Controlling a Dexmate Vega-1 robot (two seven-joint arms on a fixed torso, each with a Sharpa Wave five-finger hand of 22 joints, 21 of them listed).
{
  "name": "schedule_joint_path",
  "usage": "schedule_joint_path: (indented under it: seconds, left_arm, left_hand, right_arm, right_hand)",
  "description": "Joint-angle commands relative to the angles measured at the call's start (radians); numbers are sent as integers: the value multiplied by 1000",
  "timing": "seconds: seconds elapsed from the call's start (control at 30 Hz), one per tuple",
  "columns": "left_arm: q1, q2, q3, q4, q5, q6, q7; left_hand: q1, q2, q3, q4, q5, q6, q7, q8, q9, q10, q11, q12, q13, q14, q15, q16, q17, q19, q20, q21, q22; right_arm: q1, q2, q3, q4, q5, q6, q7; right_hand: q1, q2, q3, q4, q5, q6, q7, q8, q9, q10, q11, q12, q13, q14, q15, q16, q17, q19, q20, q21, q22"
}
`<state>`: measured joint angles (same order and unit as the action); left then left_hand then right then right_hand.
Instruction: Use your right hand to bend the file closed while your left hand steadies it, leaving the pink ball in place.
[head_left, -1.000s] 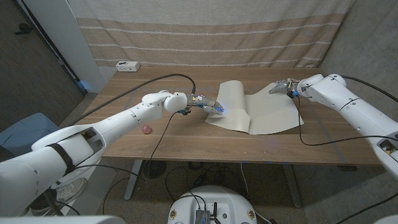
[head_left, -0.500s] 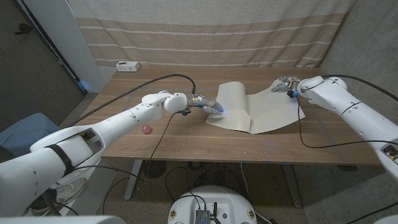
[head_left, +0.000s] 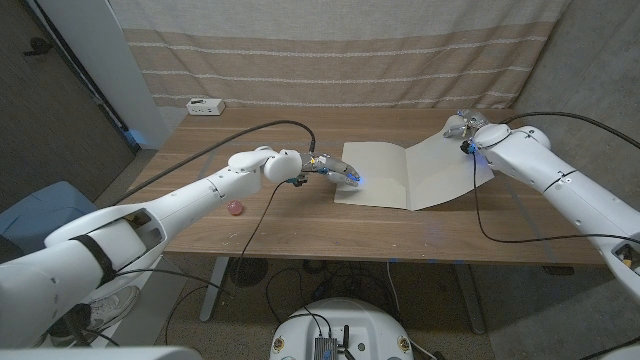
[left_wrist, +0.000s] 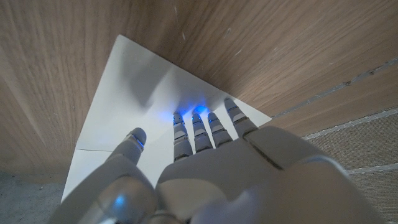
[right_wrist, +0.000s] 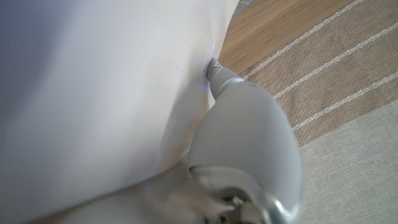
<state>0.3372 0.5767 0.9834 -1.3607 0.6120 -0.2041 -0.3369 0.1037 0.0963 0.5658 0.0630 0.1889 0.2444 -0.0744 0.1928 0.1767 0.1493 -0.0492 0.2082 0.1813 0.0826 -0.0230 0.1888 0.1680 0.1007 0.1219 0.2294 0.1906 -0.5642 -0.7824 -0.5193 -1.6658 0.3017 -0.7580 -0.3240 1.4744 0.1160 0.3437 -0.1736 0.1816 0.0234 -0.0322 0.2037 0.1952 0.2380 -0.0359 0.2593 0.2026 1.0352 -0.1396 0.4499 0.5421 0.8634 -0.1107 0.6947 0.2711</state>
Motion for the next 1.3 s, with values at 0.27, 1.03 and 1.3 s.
schedule_joint_path:
  seconds: [0.27,1.03,1.3]
  left_arm:
    - [26,19,-17,-50,10,14,-5]
    - [33,16,-14,-31,-12,16,-47]
    - [32,13,-12,-23,-13,16,-44]
  left_hand:
    - [4,-11,0,-9,0,42,9,8,2,47,7,15,3,58,9,11,3,26,5,9,3]
    - [-2,-22,-4,-15,1,97,55,9,1,114,-23,20,2,102,-31,4,2,50,4,13,3]
    - [-4,-26,-6,-15,2,86,61,1,0,102,-24,11,2,95,-33,-3,2,55,3,14,3]
  right_arm:
    - [190,26,-348,-103,-365,-321,-1]
    - [425,103,-613,-25,-573,-405,306]
    - [379,163,-498,8,-502,-389,287]
  right_hand:
    - [10,-1,0,9,3,17,-10,7,1,24,-7,9,3,49,-91,-12,3,-19,-90,18,5]
    - [5,-2,-4,16,2,27,-27,7,0,23,-12,1,4,50,-91,-23,5,-43,-93,37,9]
    - [3,2,-4,20,3,27,-27,6,0,21,-11,-2,4,48,-90,-27,5,-47,-93,45,11]
